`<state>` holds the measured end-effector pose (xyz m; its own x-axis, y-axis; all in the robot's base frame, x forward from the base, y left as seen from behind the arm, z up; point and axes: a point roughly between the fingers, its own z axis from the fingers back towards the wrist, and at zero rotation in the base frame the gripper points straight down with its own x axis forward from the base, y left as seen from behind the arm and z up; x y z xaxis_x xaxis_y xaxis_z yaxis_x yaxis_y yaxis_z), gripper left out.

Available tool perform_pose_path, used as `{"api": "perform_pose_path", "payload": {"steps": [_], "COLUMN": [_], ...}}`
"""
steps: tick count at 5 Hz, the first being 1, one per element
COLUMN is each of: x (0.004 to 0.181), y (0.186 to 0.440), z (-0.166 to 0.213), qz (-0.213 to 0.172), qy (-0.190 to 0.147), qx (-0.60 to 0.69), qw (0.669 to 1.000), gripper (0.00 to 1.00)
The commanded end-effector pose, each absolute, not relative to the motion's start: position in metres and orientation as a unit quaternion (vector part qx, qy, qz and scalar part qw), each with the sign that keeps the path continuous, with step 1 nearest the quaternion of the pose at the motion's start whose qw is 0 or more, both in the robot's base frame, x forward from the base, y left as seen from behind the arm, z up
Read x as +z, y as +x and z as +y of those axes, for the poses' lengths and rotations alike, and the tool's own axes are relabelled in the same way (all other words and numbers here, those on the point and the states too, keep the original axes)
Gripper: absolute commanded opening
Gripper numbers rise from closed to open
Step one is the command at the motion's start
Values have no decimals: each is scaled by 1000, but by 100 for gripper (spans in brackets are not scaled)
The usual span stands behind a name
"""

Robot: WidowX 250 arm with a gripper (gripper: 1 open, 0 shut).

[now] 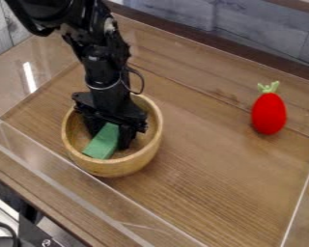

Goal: Remove the green stick from the brown bowl and put it on the table

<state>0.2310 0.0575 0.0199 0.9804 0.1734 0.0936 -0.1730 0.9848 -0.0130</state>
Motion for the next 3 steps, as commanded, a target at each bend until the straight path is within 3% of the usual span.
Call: {"api": "perform_pose_path", "payload": {"steps": [1, 2, 3], "x": [16, 17, 19], "y": [226, 224, 222], "z": [47, 42, 39], "qz": [-45, -44, -42], "qy": [-12, -19, -26], "qx": [64, 68, 71], "qw": [997, 997, 996], "gripper": [100, 0, 0]}}
